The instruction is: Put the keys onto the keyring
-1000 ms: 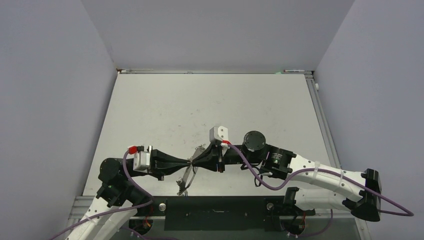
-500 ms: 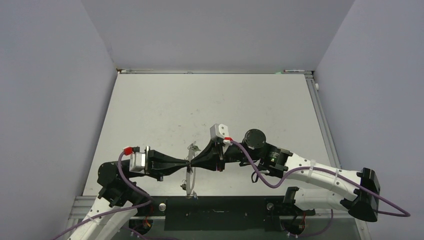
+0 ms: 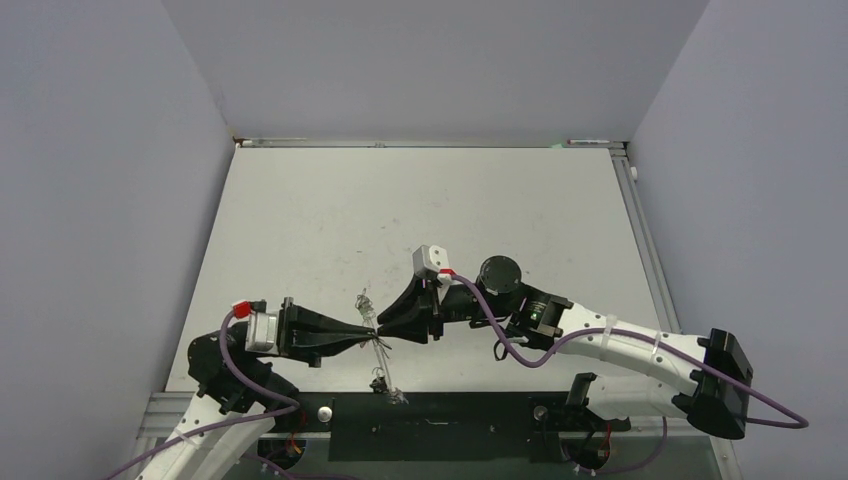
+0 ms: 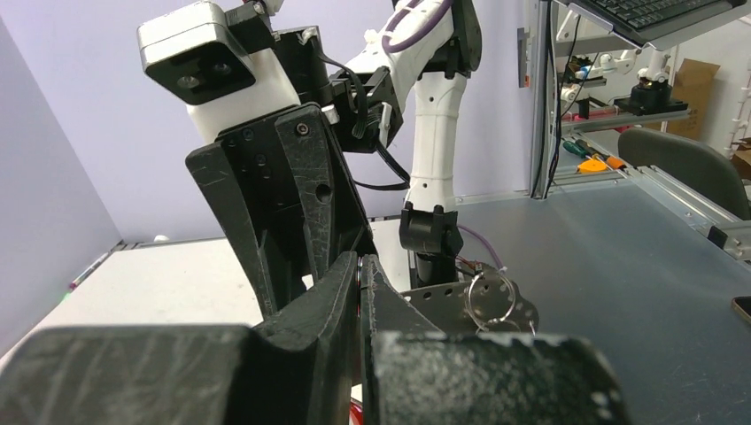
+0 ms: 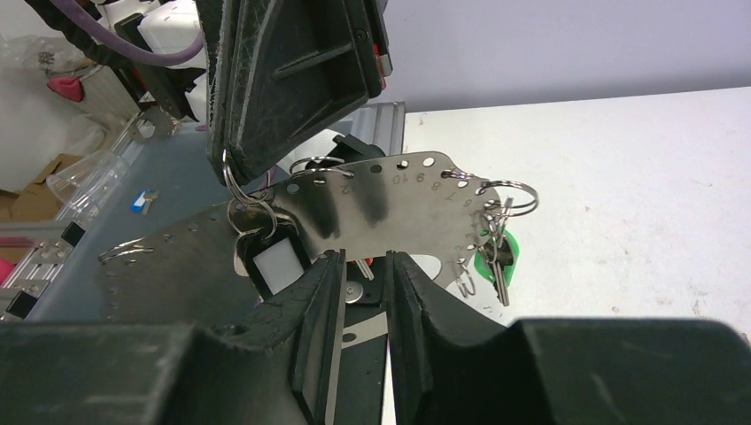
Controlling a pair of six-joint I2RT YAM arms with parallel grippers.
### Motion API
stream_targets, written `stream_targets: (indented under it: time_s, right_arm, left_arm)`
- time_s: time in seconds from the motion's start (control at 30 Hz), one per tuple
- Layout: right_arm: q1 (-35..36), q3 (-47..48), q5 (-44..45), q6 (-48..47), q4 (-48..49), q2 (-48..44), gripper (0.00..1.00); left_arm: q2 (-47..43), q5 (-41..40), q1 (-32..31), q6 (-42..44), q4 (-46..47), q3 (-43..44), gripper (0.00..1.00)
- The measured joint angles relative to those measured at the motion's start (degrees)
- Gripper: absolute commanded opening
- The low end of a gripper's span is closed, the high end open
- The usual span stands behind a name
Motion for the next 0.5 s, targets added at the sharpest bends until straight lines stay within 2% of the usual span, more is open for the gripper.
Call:
stream_targets:
  time_s: [0.27,0.5]
  right_arm:
    - [-0.5,0.0,0.2,-1.6,-1.7,-0.2,0.32]
    - [-1.1,0.0,1.7,-5.9,-6.0,-6.1,0.34]
  left_arm:
    - [0.0,0.1,0.1,-0.6,0.8,-0.3,0.0]
    - [0.0,0.0,0.5,-0.6,0.8,-0.4,0.0]
